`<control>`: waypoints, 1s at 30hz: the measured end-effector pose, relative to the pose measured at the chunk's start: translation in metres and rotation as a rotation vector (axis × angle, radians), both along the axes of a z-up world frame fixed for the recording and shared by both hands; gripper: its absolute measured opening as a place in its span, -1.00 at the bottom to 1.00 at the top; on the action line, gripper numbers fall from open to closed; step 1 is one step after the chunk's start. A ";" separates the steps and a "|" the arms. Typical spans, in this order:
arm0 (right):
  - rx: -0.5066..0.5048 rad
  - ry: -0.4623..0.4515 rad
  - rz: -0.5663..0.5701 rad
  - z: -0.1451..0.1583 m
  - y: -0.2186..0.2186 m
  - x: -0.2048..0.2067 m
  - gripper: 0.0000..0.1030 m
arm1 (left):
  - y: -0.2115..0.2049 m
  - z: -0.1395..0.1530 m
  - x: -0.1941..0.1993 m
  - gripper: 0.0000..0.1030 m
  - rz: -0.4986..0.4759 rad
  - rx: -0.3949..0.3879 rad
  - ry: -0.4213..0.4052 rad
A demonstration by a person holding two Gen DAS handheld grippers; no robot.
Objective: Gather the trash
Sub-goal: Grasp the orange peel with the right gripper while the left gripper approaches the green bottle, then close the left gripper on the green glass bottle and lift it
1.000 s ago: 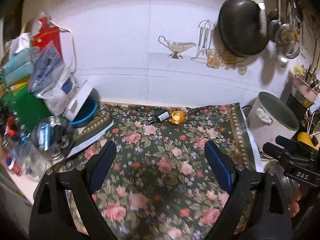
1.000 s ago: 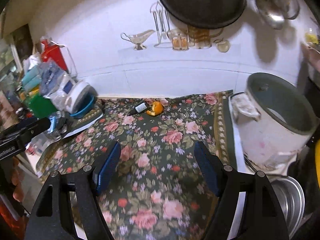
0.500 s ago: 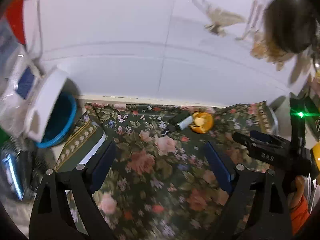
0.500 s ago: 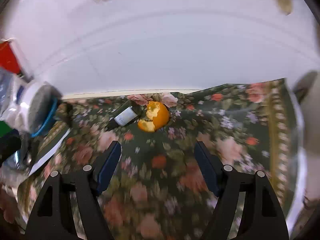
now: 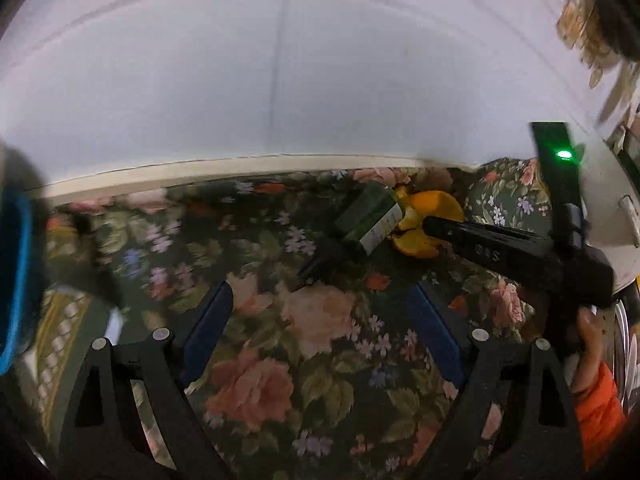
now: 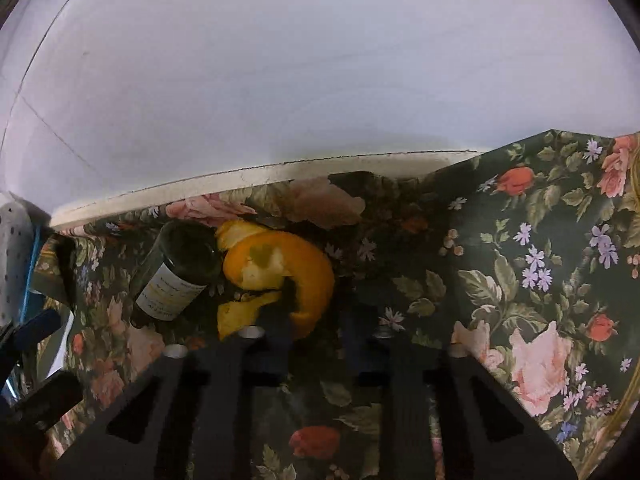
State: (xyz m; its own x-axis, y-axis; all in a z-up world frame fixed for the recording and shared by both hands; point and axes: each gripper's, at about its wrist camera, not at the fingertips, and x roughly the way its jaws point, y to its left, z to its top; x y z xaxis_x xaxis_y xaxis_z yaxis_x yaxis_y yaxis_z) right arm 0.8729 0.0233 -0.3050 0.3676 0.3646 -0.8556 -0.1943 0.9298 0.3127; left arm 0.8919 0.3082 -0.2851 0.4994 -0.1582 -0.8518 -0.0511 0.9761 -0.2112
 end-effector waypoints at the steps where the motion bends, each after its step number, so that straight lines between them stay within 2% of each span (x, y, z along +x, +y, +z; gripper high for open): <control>1: -0.007 -0.008 -0.001 0.001 -0.002 -0.003 -0.78 | -0.002 -0.004 0.006 0.74 -0.011 -0.007 0.007; 4: -0.017 -0.031 -0.016 0.008 -0.014 -0.016 -0.81 | -0.010 -0.016 0.025 0.74 -0.041 -0.010 0.020; 12: 0.013 -0.048 -0.092 0.028 -0.081 -0.061 -0.84 | -0.031 -0.039 0.059 0.72 -0.098 -0.022 0.044; 15: 0.012 -0.065 -0.125 0.037 -0.110 -0.079 -0.84 | -0.040 -0.041 0.062 0.72 -0.104 -0.058 0.050; 19: -0.003 -0.060 -0.155 0.046 -0.137 -0.092 -0.84 | -0.050 -0.037 0.064 0.72 -0.075 -0.092 0.037; 22: -0.015 -0.059 -0.178 0.048 -0.144 -0.102 -0.84 | -0.052 -0.033 0.071 0.71 -0.003 -0.100 0.028; 23: -0.018 -0.057 -0.184 0.048 -0.146 -0.104 -0.83 | -0.053 -0.032 0.073 0.67 0.024 -0.079 0.017; 26: -0.017 -0.051 -0.202 0.043 -0.143 -0.110 -0.83 | -0.056 -0.035 0.081 0.34 0.050 -0.030 0.021; 27: -0.014 -0.048 -0.207 0.041 -0.144 -0.112 -0.83 | -0.057 -0.038 0.082 0.16 0.047 -0.018 0.028; 28: -0.011 -0.047 -0.209 0.040 -0.142 -0.114 -0.83 | -0.059 -0.041 0.082 0.09 0.030 -0.016 0.037; 30: -0.005 -0.048 -0.212 0.039 -0.139 -0.117 -0.83 | -0.063 -0.042 0.079 0.09 0.031 0.041 0.017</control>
State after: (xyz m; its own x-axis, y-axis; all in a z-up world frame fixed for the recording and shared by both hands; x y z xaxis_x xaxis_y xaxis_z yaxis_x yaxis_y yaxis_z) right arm 0.7561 -0.1162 -0.2665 0.4759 0.2702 -0.8370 -0.0088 0.9530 0.3027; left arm 0.9709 0.2448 -0.3273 0.4891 -0.1077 -0.8655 -0.0844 0.9818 -0.1699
